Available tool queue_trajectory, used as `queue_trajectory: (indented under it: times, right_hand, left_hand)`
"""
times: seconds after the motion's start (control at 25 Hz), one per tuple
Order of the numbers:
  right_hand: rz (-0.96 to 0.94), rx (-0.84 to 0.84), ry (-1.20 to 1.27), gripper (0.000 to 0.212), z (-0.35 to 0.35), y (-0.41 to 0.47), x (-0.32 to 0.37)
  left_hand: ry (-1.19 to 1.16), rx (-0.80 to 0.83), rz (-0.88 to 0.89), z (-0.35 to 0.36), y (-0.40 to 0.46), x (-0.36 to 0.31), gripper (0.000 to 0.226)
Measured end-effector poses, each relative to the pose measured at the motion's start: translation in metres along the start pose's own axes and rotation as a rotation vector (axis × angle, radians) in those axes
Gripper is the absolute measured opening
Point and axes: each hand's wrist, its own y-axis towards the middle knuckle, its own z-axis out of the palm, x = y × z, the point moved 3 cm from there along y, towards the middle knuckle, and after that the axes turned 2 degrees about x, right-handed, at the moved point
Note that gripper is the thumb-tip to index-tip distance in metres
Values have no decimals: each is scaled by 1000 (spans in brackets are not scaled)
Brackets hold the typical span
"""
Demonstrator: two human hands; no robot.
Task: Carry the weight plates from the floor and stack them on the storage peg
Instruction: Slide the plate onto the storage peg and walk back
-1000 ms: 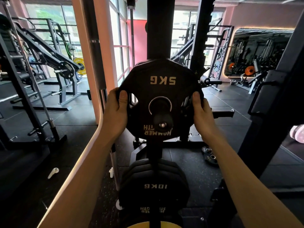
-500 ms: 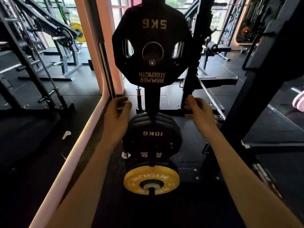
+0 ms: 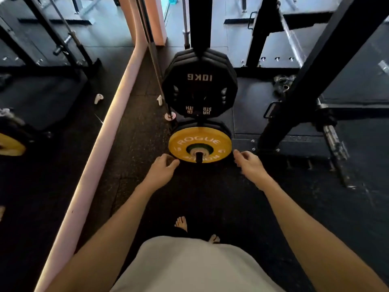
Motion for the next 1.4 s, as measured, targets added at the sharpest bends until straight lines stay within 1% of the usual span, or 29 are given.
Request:
queue_trajectory:
  times: [0.08, 0.16, 0.28, 0.4, 0.48, 0.6, 0.76, 0.84, 0.92, 1.08, 1.12, 1.2, 1.28, 1.4]
  right_hand:
    - [150, 49, -19, 40, 19, -17, -44]
    - [307, 93, -21, 37, 39, -40, -84]
    - [495, 132, 3, 32, 75, -88, -140]
    - [642, 116, 1, 29, 104, -149, -185]
    - [698, 106, 21, 25, 118, -189, -208]
    - [765, -13, 135, 25, 132, -247, -239]
    - [842, -274, 362, 25, 133, -318, -281]
    - [901, -403, 483, 25, 133, -357, -310]
    - [957, -489, 573, 24, 141, -396, -343]
    - [1035, -611, 728, 22, 143, -466, -394]
    - [1045, -636, 765, 24, 139, -484, -407]
    - [1061, -663, 811, 29, 126, -520, -434]
    - [1063, -681, 867, 30, 113, -553, -462]
    - [1057, -677, 974, 21, 81, -591, -498]
  left_hand:
    - [50, 97, -112, 18, -14, 39, 33]
    - [155, 201, -157, 39, -31, 79, 38]
    - [274, 378, -216, 66, -61, 143, 43]
    - [407, 579, -216, 84, -86, 197, 42]
    - [490, 675, -209, 92, -100, 224, 43]
    - [685, 785, -117, 102, -111, 243, 43]
    - [856, 873, 14, 126, -104, 219, 41]
    - [933, 906, 79, 144, -99, 192, 41]
    - [1009, 905, 155, 167, -99, 159, 40]
    - [1175, 886, 292, 236, -124, 98, 36]
    - [1219, 885, 332, 262, -139, 85, 33]
    - [1268, 896, 424, 321, -179, 59, 29]
    - [1279, 949, 528, 381, -231, 37, 28]
    - [1313, 1021, 668, 452, -304, 9, 24]
